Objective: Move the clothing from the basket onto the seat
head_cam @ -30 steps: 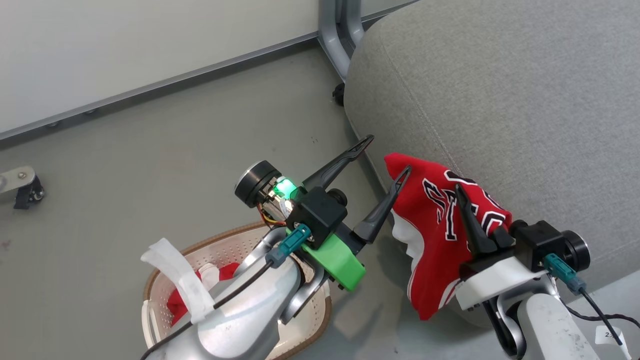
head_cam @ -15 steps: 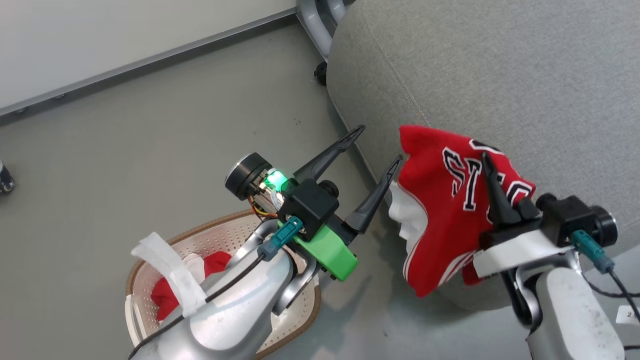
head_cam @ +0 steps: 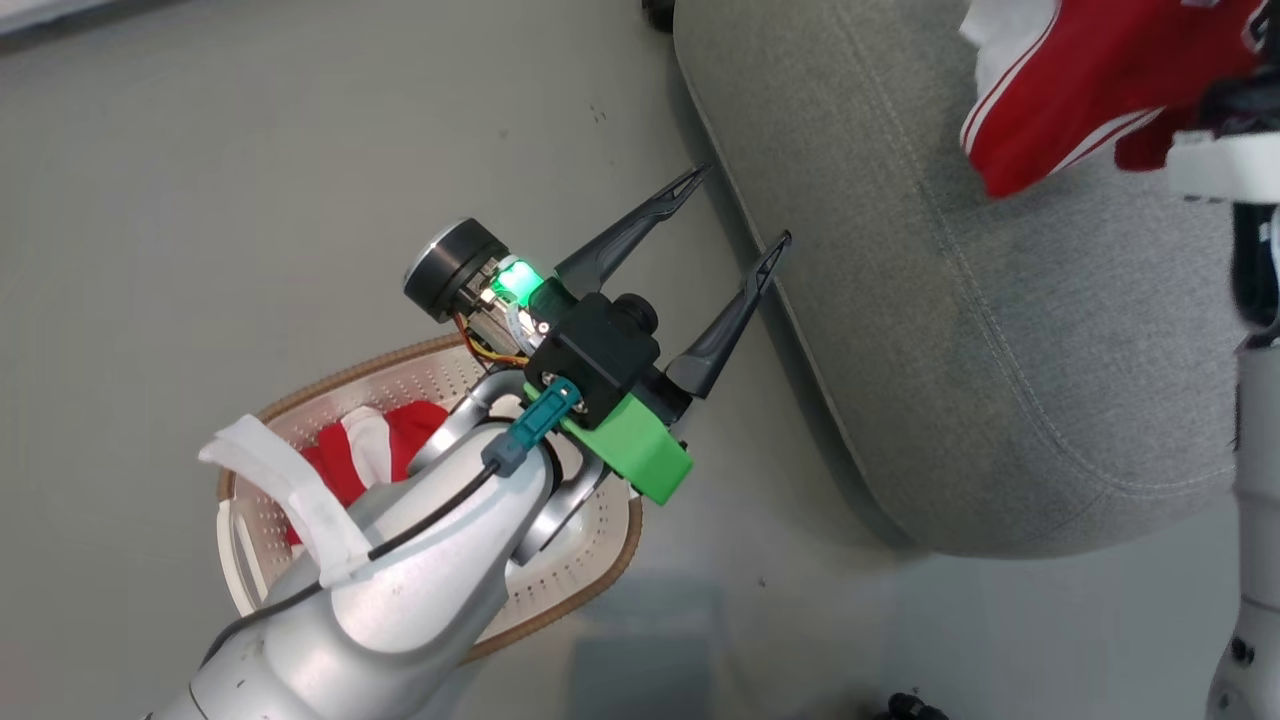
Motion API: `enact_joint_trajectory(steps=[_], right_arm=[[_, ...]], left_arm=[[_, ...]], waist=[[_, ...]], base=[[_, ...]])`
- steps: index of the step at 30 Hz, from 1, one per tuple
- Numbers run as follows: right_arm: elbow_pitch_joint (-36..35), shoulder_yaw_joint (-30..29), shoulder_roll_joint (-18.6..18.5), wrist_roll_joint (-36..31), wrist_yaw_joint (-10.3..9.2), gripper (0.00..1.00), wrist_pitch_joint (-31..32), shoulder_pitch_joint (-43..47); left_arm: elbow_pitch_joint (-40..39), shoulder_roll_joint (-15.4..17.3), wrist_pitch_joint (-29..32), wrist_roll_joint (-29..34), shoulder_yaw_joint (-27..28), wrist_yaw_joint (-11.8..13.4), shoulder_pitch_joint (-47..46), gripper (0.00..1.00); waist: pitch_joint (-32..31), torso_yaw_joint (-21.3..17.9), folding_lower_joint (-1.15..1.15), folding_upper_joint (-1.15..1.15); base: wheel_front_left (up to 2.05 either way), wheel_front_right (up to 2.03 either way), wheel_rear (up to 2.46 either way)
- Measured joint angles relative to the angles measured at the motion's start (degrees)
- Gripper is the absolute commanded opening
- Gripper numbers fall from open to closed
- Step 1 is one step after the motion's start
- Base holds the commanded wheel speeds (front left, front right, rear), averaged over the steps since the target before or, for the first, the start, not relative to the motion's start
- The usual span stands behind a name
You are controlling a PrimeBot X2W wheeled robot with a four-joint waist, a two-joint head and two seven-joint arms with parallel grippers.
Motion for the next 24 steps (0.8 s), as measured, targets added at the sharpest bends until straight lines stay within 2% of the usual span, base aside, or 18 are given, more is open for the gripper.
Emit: enact_joint_trajectory(steps=[8, 14, 19, 24], right_arm=[[4.42, -5.21, -6.42, -0.81, 0.0, 0.0, 0.0, -13.23], [11.93, -8.68, -10.63, -0.43, 0.0, 0.0, 0.0, -20.62], [19.2, -10.31, -11.12, -1.2, 0.0, 0.0, 0.01, -22.1], [25.53, -11.92, -9.11, -1.49, 0.0, 0.0, 0.0, -21.49]], left_arm=[[-1.97, 1.66, 0.55, 1.01, 0.49, -0.15, -3.14, 1.0], [-3.31, 2.69, 1.26, 1.75, 0.59, -0.01, -4.66, 1.0], [-3.83, 3.16, 1.55, 2.13, 0.48, -0.01, -5.24, 1.0], [-3.99, 3.76, 1.57, 2.29, 0.36, 0.08, -5.28, 1.0]], waist=[[7.42, 1.32, 0.0, 0.0], [12.35, 2.12, 0.0, 0.0], [15.45, 2.65, 0.01, 0.0], [17.4, 3.2, 0.01, 0.0]], base=[[0.0, 0.0, 0.0], [0.0, 0.0, 0.0], [0.0, 0.0, 0.0], [0.0, 0.0, 0.0]])
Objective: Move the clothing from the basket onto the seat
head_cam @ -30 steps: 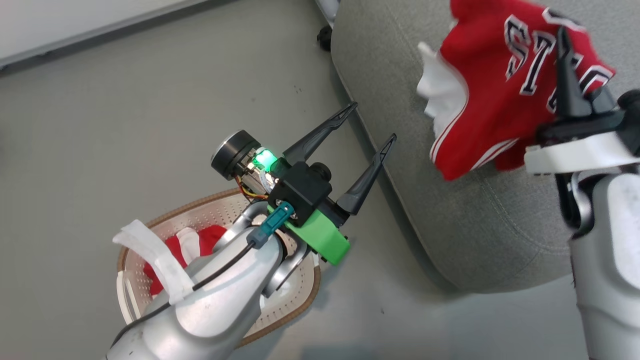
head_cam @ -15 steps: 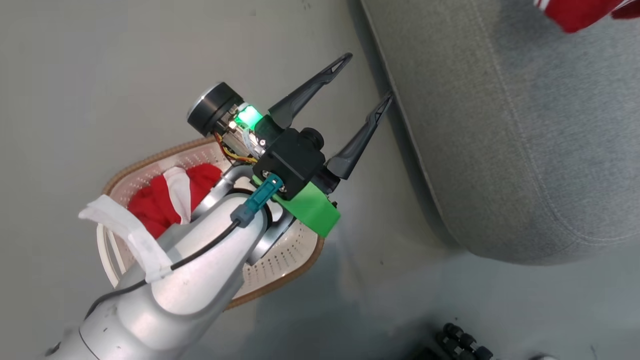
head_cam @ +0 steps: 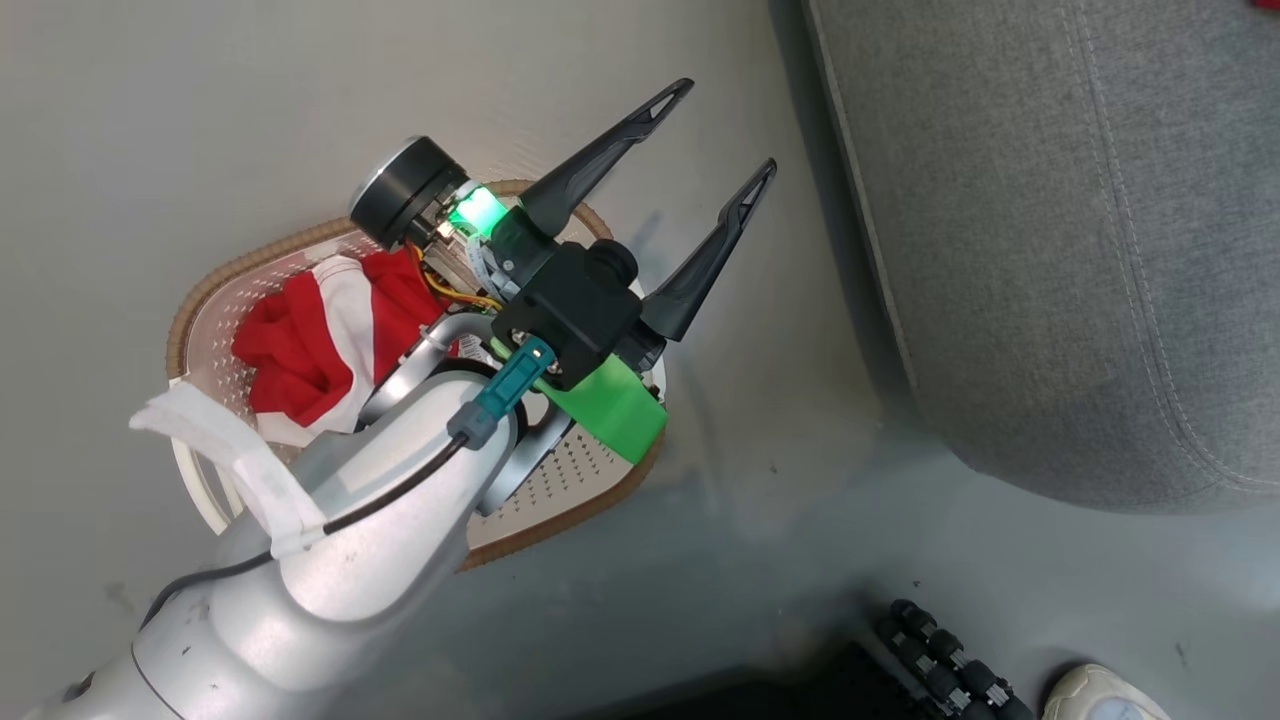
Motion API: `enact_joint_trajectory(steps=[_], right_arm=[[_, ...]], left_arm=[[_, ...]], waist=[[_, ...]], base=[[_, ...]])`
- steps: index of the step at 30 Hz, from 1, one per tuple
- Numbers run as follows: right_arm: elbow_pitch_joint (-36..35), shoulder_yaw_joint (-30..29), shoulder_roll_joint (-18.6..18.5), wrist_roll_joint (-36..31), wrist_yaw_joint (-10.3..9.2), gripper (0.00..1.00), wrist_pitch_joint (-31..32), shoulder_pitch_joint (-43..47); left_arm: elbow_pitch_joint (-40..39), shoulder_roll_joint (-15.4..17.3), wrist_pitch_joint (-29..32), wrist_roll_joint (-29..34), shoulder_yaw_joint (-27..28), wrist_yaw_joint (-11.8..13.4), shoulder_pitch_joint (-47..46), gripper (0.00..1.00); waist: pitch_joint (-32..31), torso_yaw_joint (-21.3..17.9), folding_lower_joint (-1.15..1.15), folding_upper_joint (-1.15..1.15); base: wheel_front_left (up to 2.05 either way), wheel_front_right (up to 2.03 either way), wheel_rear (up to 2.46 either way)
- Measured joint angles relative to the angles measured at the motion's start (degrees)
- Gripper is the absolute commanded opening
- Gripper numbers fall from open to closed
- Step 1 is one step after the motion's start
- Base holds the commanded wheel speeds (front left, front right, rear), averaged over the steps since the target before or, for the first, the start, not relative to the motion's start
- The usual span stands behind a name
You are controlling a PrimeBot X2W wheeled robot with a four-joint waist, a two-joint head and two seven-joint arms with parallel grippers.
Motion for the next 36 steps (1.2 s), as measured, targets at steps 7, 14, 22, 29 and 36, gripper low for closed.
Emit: enact_joint_trajectory(steps=[7, 14, 22, 29, 36], right_arm=[[2.96, -2.05, 3.75, -0.43, 0.0, 0.0, 0.0, 4.02], [4.6, -2.19, 5.53, -0.4, 0.0, 0.33, 0.0, 7.54], [2.12, -0.19, 7.89, -0.51, 0.0, 1.0, 0.0, 13.06], [-2.8, 3.49, 9.06, -0.31, 0.0, 1.0, 0.0, 23.0], [-9.25, 8.15, 9.26, 1.63, 0.0, 1.0, 0.0, 32.08]], left_arm=[[-0.12, 0.13, 0.18, 0.0, -0.31, 0.27, -0.22, 1.0], [0.49, 0.19, -0.19, -0.53, -0.37, 0.45, -0.29, 1.0], [1.93, 0.16, -1.68, -1.8, -0.37, 1.45, 0.82, 1.0], [3.86, -0.04, -3.71, -3.98, 0.75, 3.0, 4.78, 1.0], [5.58, -0.55, -5.22, -6.62, 2.71, 4.58, 9.6, 1.0]], waist=[[0.41, 0.37, 0.0, 0.0], [-0.84, 0.24, 0.0, 0.0], [-4.16, -0.16, 0.0, 0.0], [-9.58, -0.91, -0.01, 0.0], [-16.63, -1.44, -0.01, 0.0]], base=[[0.0, 0.0, 0.0], [0.0, 0.0, 0.0], [0.0, 0.0, 0.0], [0.0, 0.0, 0.0], [0.0, 0.0, 0.0]])
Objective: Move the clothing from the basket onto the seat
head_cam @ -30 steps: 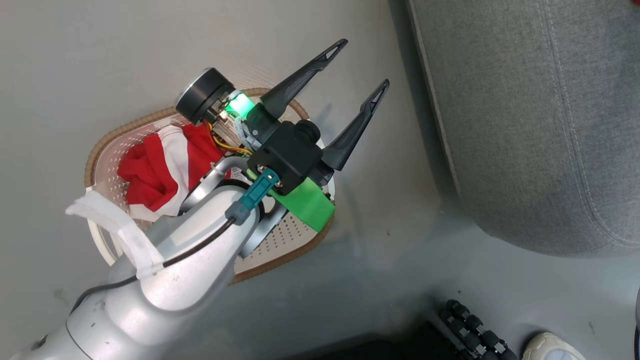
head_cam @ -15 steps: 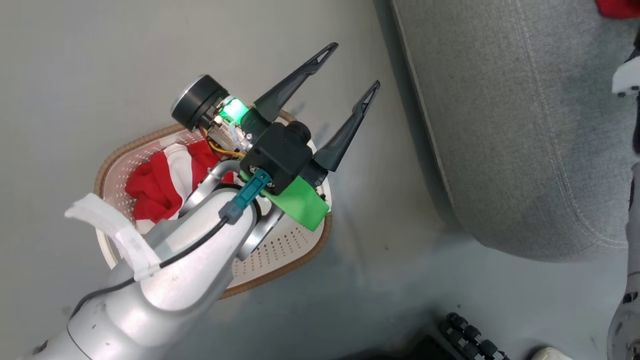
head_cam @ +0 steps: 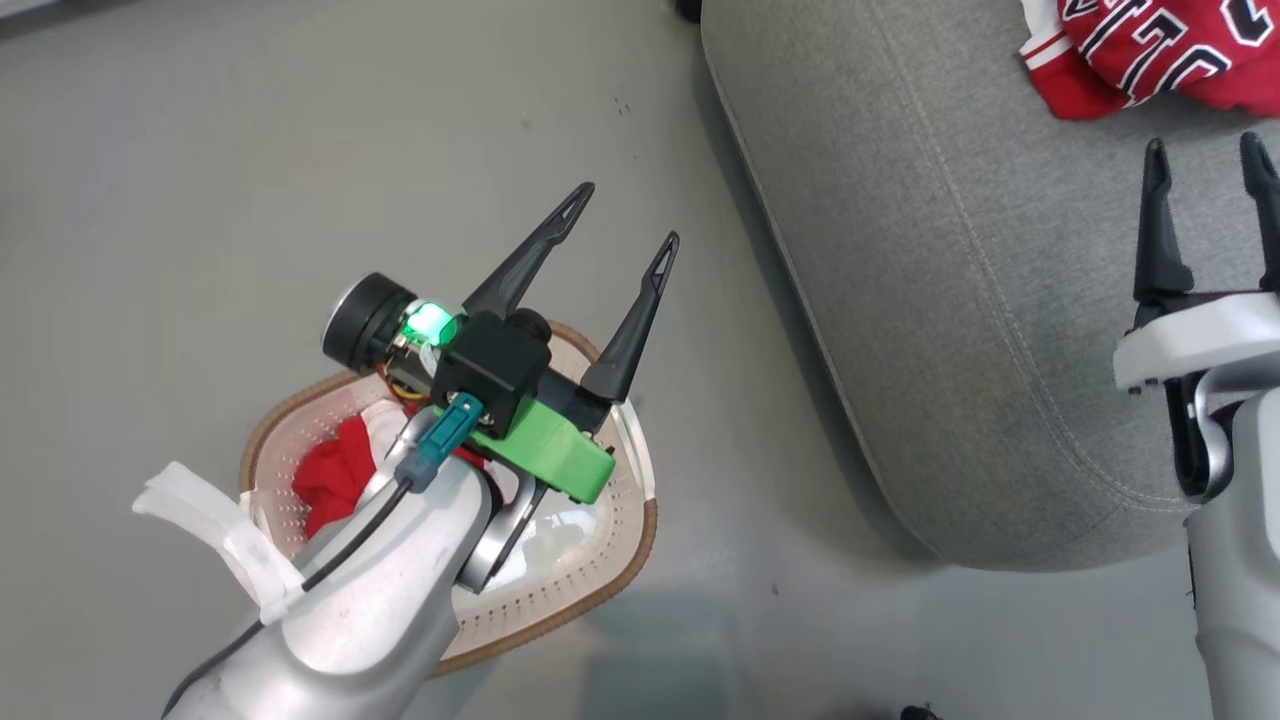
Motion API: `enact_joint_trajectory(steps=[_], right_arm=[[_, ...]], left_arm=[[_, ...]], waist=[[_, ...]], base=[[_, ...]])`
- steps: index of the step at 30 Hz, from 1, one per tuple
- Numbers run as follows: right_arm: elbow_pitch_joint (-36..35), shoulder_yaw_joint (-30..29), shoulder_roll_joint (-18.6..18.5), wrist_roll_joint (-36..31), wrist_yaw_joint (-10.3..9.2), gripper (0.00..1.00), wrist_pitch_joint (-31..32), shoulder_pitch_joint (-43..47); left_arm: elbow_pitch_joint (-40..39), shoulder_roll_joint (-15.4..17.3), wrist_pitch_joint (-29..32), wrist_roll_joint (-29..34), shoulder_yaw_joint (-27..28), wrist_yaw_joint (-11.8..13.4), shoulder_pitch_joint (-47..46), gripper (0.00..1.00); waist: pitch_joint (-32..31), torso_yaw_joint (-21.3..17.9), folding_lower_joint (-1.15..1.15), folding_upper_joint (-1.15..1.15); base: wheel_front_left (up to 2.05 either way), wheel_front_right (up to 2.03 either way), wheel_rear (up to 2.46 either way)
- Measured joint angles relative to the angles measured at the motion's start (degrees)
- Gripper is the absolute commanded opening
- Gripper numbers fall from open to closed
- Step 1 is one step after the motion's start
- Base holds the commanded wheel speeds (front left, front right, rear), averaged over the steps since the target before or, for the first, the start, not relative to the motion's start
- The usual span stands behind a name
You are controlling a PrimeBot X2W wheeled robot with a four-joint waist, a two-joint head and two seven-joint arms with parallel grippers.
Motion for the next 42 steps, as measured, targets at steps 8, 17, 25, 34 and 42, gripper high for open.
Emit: enact_joint_trajectory(steps=[8, 17, 25, 34, 42], right_arm=[[-6.33, 5.68, 1.13, 2.76, 0.0, 1.0, 0.0, 7.49], [-9.02, 10.67, 3.01, 3.65, 0.0, 1.0, 0.0, 12.61], [-10.7, 12.26, 4.85, 3.47, 0.0, 1.0, 0.0, 16.42], [-12.93, 13.0, 6.26, 2.93, 0.0, 1.0, 0.0, 20.85], [-15.83, 13.13, 6.59, 4.28, 0.0, 1.0, 0.0, 27.11]], left_arm=[[0.99, -1.0, -0.63, -1.46, 1.63, 0.93, 4.74, 1.0], [-0.09, -1.25, -0.77, -1.7, 8.15, 2.66, 11.09, 1.0], [-2.1, -0.7, -0.86, -1.27, 18.31, 3.49, 17.62, 1.0], [-3.21, -1.83, -0.86, 1.23, 28.52, 2.52, 24.32, 1.0], [-4.74, -4.11, -0.86, 3.74, 34.81, -1.08, 30.49, 1.0]], waist=[[-7.13, 1.69, 0.0, 0.0], [-12.41, 7.91, 0.0, 0.0], [-16.47, 13.51, 0.0, 0.0], [-20.7, 17.49, -0.01, 0.0], [-24.01, 19.13, -0.01, 0.0]], base=[[0.0, 0.0, 0.0], [0.0, 0.0, 0.0], [0.0, 0.0, 0.0], [0.0, 0.0, 0.0], [0.0, 0.0, 0.0]])
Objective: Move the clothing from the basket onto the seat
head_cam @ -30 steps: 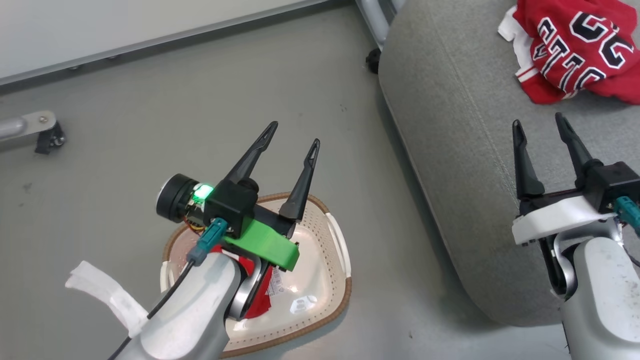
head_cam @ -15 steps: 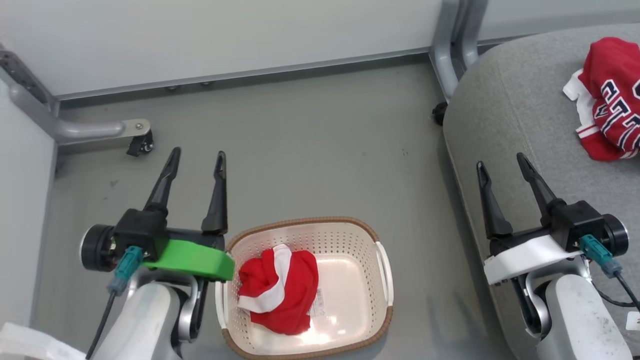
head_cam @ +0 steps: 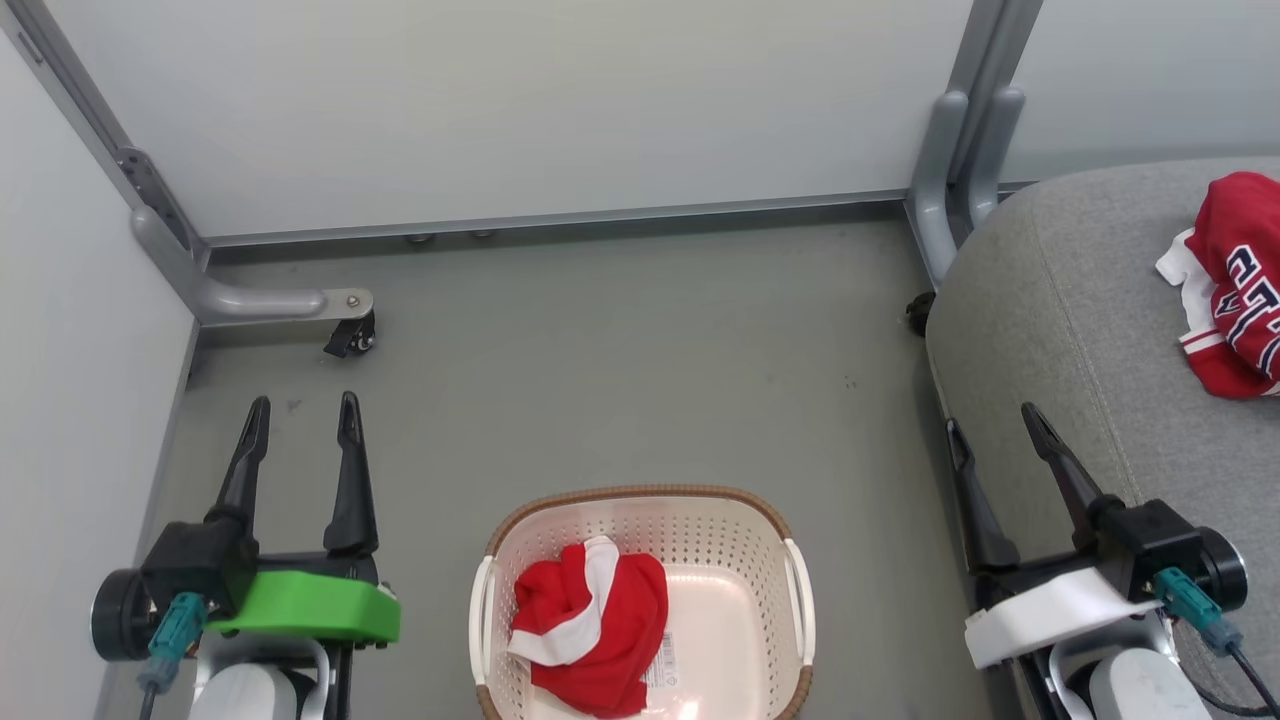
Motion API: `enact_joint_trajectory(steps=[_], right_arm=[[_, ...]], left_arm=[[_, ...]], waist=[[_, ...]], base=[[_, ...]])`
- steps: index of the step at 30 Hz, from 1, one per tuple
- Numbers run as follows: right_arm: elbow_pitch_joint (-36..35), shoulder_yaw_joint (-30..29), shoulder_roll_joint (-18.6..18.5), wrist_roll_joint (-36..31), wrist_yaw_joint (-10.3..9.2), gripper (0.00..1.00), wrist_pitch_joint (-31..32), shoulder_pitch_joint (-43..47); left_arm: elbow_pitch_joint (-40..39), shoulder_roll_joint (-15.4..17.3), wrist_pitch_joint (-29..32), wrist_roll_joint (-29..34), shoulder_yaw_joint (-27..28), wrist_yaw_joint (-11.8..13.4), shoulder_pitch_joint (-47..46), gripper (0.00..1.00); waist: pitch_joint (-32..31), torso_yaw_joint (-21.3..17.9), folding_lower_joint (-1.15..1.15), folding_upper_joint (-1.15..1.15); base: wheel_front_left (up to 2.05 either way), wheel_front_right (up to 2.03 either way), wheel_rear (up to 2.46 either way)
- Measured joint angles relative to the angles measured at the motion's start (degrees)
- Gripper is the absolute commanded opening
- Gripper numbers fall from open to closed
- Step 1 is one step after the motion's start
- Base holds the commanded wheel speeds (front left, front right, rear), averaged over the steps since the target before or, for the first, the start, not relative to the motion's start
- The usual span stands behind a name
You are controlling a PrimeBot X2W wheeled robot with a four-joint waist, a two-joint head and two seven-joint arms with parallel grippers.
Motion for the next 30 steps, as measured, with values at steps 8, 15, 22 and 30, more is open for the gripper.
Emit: enact_joint_trajectory(steps=[8, 15, 22, 30], right_arm=[[-2.35, 0.4, 0.02, 1.52, 0.0, 1.0, 0.0, 4.55], [-2.98, 0.77, 0.02, 2.85, 0.0, 1.0, 0.0, 7.2], [-3.05, 0.78, 0.02, 3.43, 0.0, 1.0, 0.0, 7.91], [-2.94, 0.77, 0.03, 3.41, 0.0, 1.0, 0.0, 7.92]], left_arm=[[-0.82, -1.58, 0.0, 2.04, 4.21, -3.86, 4.49, 1.0], [-0.36, -3.01, 0.0, 4.04, 6.35, -5.6, 5.7, 1.0], [0.15, -3.92, 0.0, 5.25, 7.66, -6.61, 5.83, 1.0], [0.58, -4.74, 0.0, 6.78, 8.71, -7.46, 5.83, 1.0]], waist=[[-2.1, 0.75, 0.0, 0.0], [-3.03, 1.29, 0.0, 0.0], [-3.18, 0.91, 0.0, 0.0], [-3.19, 0.55, 0.0, 0.0]], base=[[0.0, 0.0, 0.0], [0.0, 0.0, 0.0], [0.0, 0.0, 0.0], [0.0, 0.0, 0.0]])
